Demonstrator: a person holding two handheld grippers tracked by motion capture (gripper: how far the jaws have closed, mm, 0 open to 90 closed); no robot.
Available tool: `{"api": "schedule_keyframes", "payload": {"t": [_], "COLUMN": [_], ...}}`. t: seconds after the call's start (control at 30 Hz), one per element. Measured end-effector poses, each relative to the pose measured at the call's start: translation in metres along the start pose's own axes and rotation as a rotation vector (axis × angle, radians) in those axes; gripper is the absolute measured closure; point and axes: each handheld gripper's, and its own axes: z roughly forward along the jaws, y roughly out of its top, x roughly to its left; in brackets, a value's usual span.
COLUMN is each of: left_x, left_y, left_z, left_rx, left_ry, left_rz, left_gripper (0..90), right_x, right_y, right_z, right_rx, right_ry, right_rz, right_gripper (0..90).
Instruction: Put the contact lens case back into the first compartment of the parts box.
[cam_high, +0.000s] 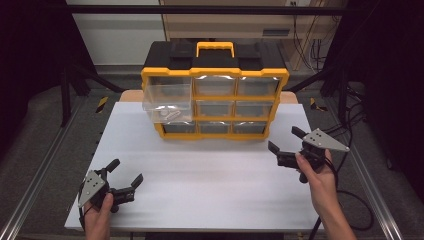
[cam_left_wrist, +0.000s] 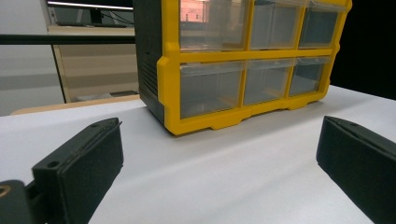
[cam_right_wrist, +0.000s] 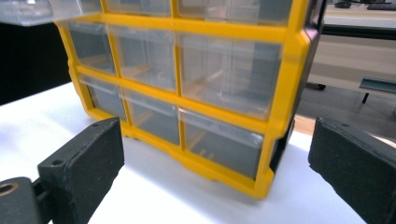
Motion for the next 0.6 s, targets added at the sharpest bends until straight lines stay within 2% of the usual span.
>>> {"api": "schedule_keyframes", "payload": {"t": [0.13,0.27,0.43,0.53,0.6], "left_x": [0.000,0.001,0.002,0.002,0.002], "left_y": [0.000,0.000,-0.001,-0.001,0.000], "left_z": [0.000,0.000,-0.001,-0.002,-0.002], "left_rx": [0.001,0.002,0.001,-0.016,-0.016], "left_ry": [-0.001,0.001,0.000,-0.013,-0.015], "left_rz": [0.001,0.001,-0.004,-0.037,-0.035], "left_gripper": [0.3,0.3,0.3,0.3,0.3], "right_x": [-0.003,-0.008,-0.010,-0.010,-0.010], "right_y": [-0.015,-0.030,-0.044,-0.050,-0.055], "right_z": [-0.007,-0.010,-0.014,-0.015,-0.016], "right_rx": [0.004,-0.006,-0.014,-0.012,-0.010], "right_ry": [-0.005,-0.028,-0.033,-0.035,-0.035], "right_rz": [0.001,0.016,0.036,0.045,0.038], "right_gripper": [4.4,5.6,5.5,4.6,4.6]}}
